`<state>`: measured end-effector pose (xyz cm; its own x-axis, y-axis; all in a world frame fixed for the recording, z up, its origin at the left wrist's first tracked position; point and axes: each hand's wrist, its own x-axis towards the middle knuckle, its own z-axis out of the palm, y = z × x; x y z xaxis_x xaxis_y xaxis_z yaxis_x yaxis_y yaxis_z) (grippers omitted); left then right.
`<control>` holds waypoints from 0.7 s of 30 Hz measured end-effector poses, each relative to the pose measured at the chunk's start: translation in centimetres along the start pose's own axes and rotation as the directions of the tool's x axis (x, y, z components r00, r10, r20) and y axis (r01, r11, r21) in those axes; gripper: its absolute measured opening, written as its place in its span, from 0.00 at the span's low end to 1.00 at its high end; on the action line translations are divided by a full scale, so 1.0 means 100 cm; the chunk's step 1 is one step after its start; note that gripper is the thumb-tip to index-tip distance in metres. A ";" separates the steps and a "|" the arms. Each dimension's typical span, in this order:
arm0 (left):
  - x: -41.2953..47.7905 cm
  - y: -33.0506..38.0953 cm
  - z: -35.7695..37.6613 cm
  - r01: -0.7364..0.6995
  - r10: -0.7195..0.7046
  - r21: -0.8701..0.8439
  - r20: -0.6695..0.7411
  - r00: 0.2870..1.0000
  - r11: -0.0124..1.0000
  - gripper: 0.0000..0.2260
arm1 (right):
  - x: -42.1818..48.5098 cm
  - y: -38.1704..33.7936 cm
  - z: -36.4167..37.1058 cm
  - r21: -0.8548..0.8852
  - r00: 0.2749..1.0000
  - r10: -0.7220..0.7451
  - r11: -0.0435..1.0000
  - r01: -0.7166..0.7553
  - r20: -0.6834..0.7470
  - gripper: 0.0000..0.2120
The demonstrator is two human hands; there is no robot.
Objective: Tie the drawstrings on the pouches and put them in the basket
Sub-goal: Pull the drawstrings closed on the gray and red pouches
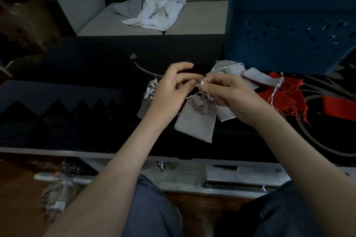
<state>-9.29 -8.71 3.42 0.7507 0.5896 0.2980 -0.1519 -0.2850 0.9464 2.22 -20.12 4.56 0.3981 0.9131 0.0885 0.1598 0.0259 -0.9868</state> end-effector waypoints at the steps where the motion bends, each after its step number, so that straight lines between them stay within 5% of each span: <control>1: 0.000 -0.001 0.000 0.006 -0.006 0.038 -0.003 1.000 0.999 0.11 | 0.000 0.000 0.000 0.011 1.000 0.003 1.000 -0.003 -0.011 0.04; 6: 0.000 0.000 0.003 0.003 -0.002 0.087 -0.005 1.000 0.996 0.03 | -0.001 -0.002 0.001 0.061 0.996 0.001 0.998 0.004 -0.086 0.04; 21: -0.001 -0.006 0.007 0.134 -0.140 0.089 0.076 0.987 0.987 0.04 | 0.006 0.009 0.001 -0.094 0.974 -0.059 0.995 0.039 -0.218 0.04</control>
<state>-8.82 -9.10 2.79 0.8113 0.5645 0.1519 0.0072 -0.2695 0.9630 2.52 -19.45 3.69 0.5751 0.7993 0.1742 0.2600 0.0234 -0.9653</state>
